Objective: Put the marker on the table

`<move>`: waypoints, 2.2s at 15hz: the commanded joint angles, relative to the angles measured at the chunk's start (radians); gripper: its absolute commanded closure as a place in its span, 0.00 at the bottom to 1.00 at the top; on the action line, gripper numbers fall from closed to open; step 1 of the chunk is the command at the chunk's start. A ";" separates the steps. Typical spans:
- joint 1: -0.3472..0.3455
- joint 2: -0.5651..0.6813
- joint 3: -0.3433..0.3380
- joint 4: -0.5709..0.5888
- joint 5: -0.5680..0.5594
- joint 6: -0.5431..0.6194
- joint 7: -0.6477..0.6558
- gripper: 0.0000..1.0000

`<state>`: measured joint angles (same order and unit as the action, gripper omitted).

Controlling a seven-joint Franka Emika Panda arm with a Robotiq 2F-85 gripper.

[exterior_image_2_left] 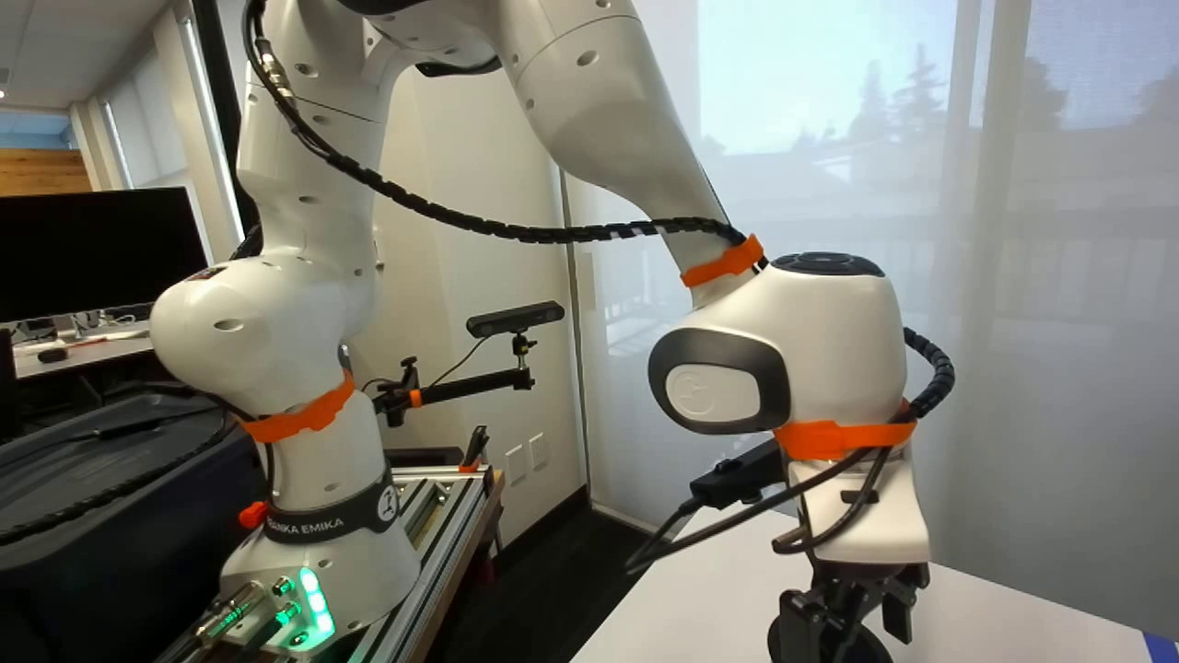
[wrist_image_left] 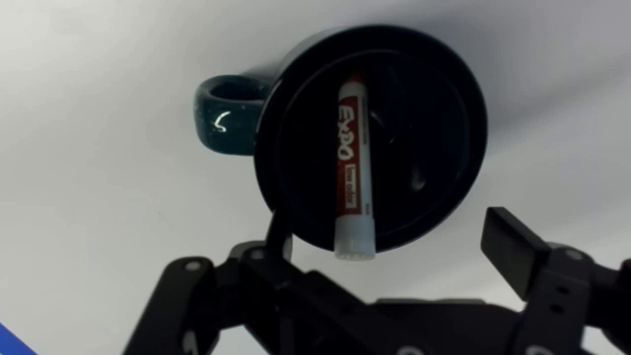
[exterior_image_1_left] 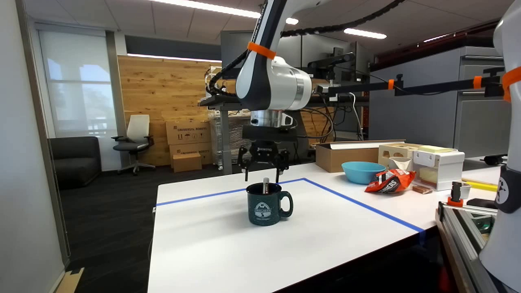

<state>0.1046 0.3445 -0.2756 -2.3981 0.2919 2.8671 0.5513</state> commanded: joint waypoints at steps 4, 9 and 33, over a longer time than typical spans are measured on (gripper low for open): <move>-0.016 -0.026 0.015 -0.030 -0.045 -0.005 0.015 0.41; -0.016 -0.028 0.011 -0.036 -0.067 -0.005 0.016 0.39; 0.026 0.024 -0.021 -0.058 -0.193 0.007 0.010 1.00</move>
<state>0.1143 0.4019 -0.2928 -2.4232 0.1270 2.8683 0.5625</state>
